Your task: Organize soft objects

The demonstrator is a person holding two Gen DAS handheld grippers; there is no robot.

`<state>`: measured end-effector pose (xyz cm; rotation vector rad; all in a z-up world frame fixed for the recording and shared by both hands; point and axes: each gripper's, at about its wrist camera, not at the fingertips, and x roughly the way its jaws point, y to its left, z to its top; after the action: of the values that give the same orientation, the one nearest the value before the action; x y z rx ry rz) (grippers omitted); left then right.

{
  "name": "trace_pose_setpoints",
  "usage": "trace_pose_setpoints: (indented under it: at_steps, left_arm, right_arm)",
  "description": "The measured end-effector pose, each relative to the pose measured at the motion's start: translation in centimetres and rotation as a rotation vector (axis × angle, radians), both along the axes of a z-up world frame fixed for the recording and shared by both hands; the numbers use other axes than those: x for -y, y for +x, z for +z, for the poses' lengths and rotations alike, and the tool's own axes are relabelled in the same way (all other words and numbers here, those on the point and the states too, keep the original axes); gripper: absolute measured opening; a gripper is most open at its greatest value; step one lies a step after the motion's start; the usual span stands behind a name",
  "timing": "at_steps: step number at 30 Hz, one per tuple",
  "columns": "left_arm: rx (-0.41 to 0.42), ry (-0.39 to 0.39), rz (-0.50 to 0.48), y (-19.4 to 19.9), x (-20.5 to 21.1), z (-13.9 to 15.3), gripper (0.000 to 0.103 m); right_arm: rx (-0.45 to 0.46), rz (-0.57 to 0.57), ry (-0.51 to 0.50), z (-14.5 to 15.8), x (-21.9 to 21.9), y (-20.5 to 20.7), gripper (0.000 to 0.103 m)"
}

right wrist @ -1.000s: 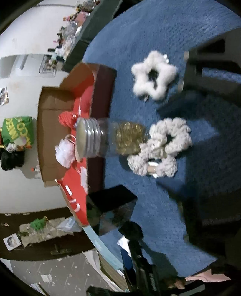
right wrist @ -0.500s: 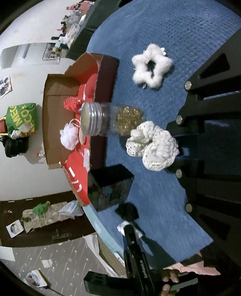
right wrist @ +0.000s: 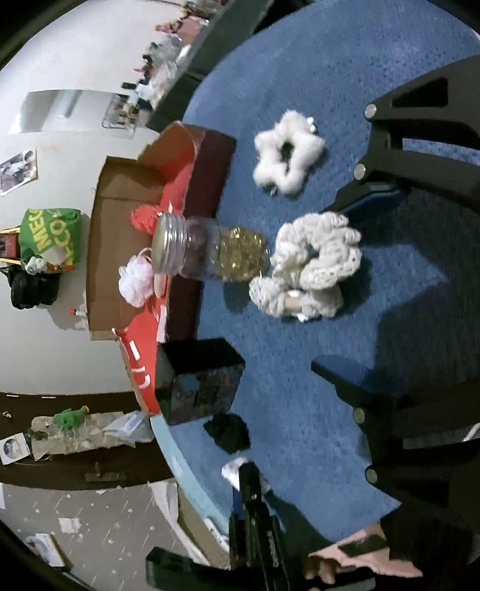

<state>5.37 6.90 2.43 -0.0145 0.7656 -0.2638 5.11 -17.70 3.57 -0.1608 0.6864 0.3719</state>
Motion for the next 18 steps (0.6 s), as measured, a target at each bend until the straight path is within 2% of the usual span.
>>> trace_pose_setpoints:
  at_steps: [5,7,8,9,16,17,18]
  left_arm:
    - [0.007,0.010,-0.003,-0.1,0.2,-0.1,0.031]
    - [0.011,0.014,-0.008,-0.1,0.3,-0.3,0.046]
    - [0.014,0.016,-0.009,-0.2,0.4,-0.3,0.060]
    - [0.017,0.020,-0.014,-0.2,0.6,-0.3,0.062]
    - [0.046,0.034,-0.015,-0.5,1.1,-0.4,0.062]
    - [0.049,0.027,-0.014,-0.5,1.1,-0.3,0.060]
    - [0.050,0.023,-0.013,-0.5,1.0,-0.3,0.050]
  right_arm:
    - [0.021,-0.036,-0.004,0.1,0.6,0.6,0.075]
    - [0.018,-0.031,0.011,0.1,0.7,0.9,0.075]
    - [0.021,-0.028,0.017,0.1,0.7,1.0,0.075]
    - [0.024,-0.025,0.019,0.1,0.6,1.1,0.075]
    - [0.022,-0.003,0.027,-0.1,0.5,1.6,0.075]
    - [0.019,0.000,0.028,-0.1,0.5,1.7,0.071]
    - [0.016,0.003,0.030,-0.2,0.5,1.7,0.068]
